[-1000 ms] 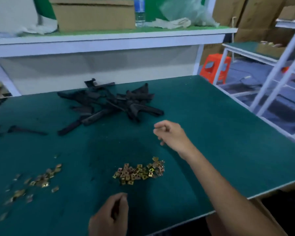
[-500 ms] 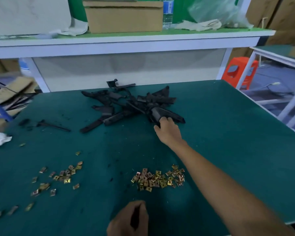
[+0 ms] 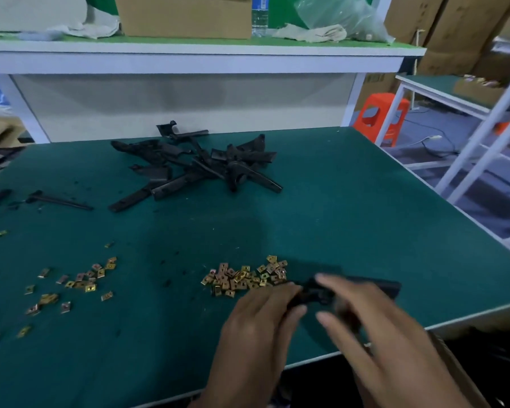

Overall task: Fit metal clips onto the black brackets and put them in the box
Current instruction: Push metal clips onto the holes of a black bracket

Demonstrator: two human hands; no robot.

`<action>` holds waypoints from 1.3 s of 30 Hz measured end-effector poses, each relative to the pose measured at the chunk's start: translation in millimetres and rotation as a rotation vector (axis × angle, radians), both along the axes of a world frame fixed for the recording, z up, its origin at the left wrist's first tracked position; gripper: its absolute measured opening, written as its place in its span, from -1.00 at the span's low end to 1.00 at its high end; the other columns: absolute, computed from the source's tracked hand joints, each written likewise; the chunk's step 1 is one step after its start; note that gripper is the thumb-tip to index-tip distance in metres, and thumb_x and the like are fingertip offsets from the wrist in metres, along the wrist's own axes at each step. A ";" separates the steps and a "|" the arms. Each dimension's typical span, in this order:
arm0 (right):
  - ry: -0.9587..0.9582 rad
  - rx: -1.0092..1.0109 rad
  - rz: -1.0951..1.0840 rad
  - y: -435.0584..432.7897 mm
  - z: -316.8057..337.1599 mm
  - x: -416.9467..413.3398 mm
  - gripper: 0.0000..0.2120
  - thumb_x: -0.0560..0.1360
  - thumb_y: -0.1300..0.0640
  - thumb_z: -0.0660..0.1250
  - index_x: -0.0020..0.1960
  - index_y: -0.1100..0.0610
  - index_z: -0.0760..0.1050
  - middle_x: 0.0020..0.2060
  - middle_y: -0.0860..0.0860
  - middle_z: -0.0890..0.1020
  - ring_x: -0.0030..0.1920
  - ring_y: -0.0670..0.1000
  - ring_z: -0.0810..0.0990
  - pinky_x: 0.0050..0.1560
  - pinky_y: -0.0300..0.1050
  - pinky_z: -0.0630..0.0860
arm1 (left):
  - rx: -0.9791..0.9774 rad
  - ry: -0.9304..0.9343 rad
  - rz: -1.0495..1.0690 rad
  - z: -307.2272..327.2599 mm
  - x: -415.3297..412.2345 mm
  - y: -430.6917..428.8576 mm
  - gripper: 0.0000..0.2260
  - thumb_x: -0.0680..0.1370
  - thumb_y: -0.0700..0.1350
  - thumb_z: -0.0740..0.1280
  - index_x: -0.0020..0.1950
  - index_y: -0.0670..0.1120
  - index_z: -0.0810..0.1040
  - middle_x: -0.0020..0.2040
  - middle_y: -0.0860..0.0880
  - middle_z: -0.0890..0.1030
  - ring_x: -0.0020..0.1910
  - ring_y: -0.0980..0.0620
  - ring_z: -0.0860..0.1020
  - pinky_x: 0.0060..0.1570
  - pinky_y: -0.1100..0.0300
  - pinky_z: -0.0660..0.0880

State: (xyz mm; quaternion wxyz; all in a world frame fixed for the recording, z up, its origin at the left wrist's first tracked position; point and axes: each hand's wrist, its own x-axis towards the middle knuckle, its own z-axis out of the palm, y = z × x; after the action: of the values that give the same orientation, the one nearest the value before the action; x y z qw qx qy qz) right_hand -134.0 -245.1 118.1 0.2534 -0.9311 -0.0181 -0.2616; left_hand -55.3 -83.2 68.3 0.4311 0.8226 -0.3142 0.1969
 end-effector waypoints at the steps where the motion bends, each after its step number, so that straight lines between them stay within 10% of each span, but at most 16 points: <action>1: -0.052 0.184 -0.107 4.6 1.6 -8.7 -0.67 0.43 -0.11 0.45 0.16 -0.26 0.52 -0.17 -0.16 0.63 -0.20 -0.23 0.61 -0.14 -0.53 0.41 | -0.085 0.156 0.002 4.7 -4.6 -4.7 -0.84 0.58 0.11 0.34 0.13 0.23 0.64 0.01 0.21 0.67 -0.01 0.26 0.61 -0.01 0.38 0.49; 5: -0.064 0.835 -0.315 13.9 -23.2 -19.1 -0.73 0.31 -0.01 0.65 -0.10 -0.07 0.60 -0.48 -0.03 0.57 -0.56 -0.14 0.43 -0.48 -0.39 0.42 | -0.505 0.759 -0.156 6.6 -6.4 -14.1 -0.93 0.54 0.10 0.40 -0.05 0.17 0.65 -0.32 0.10 0.59 -0.33 0.21 0.49 -0.29 0.28 0.48; 11: 0.163 1.533 -0.080 16.1 -63.3 21.8 -0.81 0.40 0.11 0.38 -0.37 0.10 0.62 -0.40 0.14 0.52 -0.44 0.00 0.51 -0.52 -0.16 0.46 | -0.170 0.718 -0.294 12.0 36.0 -4.1 -0.61 0.67 0.11 0.23 -0.12 -0.17 0.58 -0.30 0.08 0.48 -0.30 0.15 0.41 -0.27 0.24 0.38; 18: 0.122 1.489 -0.127 20.3 -81.6 61.2 -0.90 0.43 0.13 0.51 -0.22 0.14 0.67 -0.36 0.16 0.55 -0.40 0.05 0.52 -0.43 -0.10 0.51 | 0.058 0.617 -0.233 11.9 93.1 -17.3 -0.78 0.66 -0.02 0.25 -0.13 0.07 0.62 -0.33 0.19 0.58 -0.34 0.26 0.47 -0.29 0.32 0.39; 22: 0.111 1.550 -0.223 22.7 -92.4 69.1 -0.80 0.54 0.09 0.44 -0.05 0.25 0.61 -0.39 0.11 0.58 -0.41 0.06 0.55 -0.44 -0.04 0.51 | 0.069 0.632 -0.185 4.8 116.1 -26.9 -0.74 0.69 -0.04 0.21 0.01 0.22 0.67 -0.05 0.26 0.67 -0.03 0.36 0.58 -0.12 0.50 0.41; 26: 0.105 1.450 -0.217 28.4 -99.8 64.1 -0.62 0.45 -0.05 0.45 -0.18 0.31 0.57 -0.44 0.18 0.57 -0.44 0.13 0.56 -0.31 0.03 0.52 | 0.627 0.412 -0.082 -16.3 133.1 -38.7 -0.66 0.69 -0.16 0.19 0.47 0.00 0.47 0.36 -0.01 0.47 0.35 -0.03 0.40 0.29 0.15 0.35; 30: 0.103 1.376 -0.165 28.3 -102.2 61.3 -0.66 0.52 0.00 0.42 -0.26 0.25 0.56 -0.43 0.18 0.58 -0.44 0.14 0.55 -0.27 -0.04 0.53 | 0.842 0.387 -0.087 -20.3 131.9 -35.6 -0.66 0.65 -0.16 0.23 0.42 0.03 0.45 0.35 0.00 0.41 0.35 -0.05 0.34 0.26 0.12 0.34; 39: 0.147 1.379 -0.155 34.7 -96.0 66.3 -0.67 0.47 -0.05 0.51 -0.18 0.23 0.62 -0.43 0.18 0.58 -0.42 0.15 0.59 -0.26 0.06 0.58 | 0.275 0.446 0.014 -23.5 116.7 6.0 -0.95 0.64 -0.06 0.32 -0.01 0.07 0.48 -0.18 0.11 0.60 -0.17 0.21 0.55 -0.24 0.38 0.40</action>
State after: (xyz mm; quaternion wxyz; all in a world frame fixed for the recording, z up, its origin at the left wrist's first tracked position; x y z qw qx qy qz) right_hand -67.7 -210.5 22.0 0.7680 -0.5717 0.2356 -0.1671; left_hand 61.4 -77.2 44.8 0.3725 0.8986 -0.2296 -0.0310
